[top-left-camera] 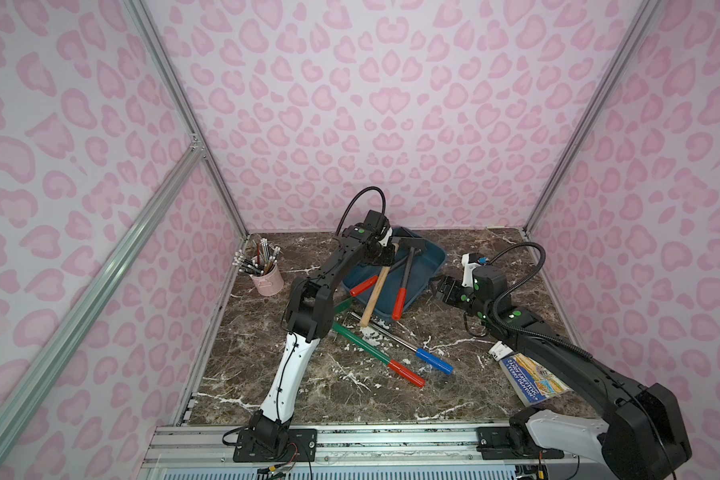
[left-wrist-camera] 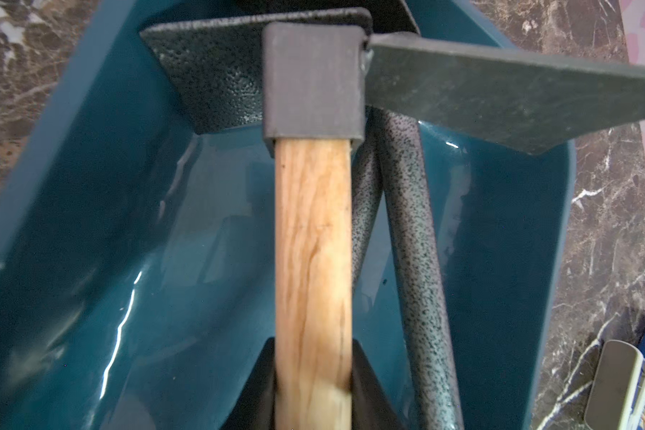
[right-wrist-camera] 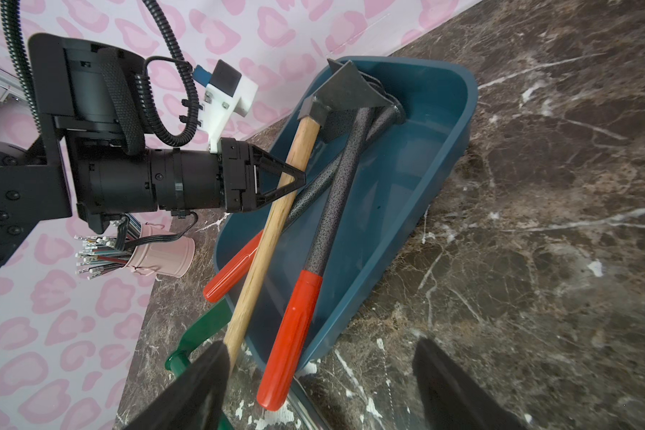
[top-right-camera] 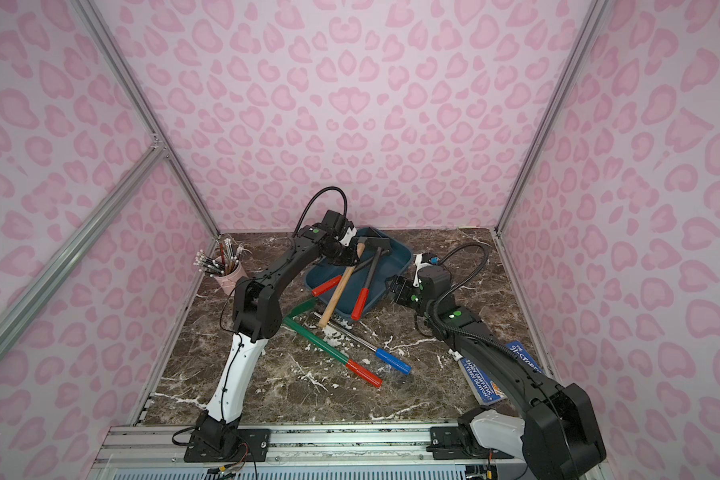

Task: Put the small hoe into the storage box
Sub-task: Place the hoe in the storage box.

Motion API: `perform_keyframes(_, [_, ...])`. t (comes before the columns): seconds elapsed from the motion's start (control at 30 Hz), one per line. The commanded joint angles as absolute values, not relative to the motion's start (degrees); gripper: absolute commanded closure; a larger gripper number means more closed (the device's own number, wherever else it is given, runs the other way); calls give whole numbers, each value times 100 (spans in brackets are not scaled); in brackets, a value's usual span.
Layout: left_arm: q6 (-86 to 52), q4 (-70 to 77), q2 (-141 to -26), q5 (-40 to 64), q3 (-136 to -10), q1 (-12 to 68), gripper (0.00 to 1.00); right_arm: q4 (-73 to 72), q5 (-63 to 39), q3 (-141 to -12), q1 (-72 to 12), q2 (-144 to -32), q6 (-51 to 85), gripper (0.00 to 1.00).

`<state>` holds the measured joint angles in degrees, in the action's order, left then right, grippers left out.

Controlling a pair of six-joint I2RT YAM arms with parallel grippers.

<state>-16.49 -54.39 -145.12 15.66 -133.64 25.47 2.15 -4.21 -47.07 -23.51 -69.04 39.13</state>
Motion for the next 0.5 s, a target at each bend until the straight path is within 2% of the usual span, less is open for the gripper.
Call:
perform_keyframes(0.0, [-1657,-5025,-14561,1562,-13430,2505,80,43,-439,-4712,-2355,-6882,3845,18])
perform_keyframes(0.47, [-1690,-4948,-14717,1773,-13430,2483,72,60,-422,-4618,-2355,-6816,3837,19])
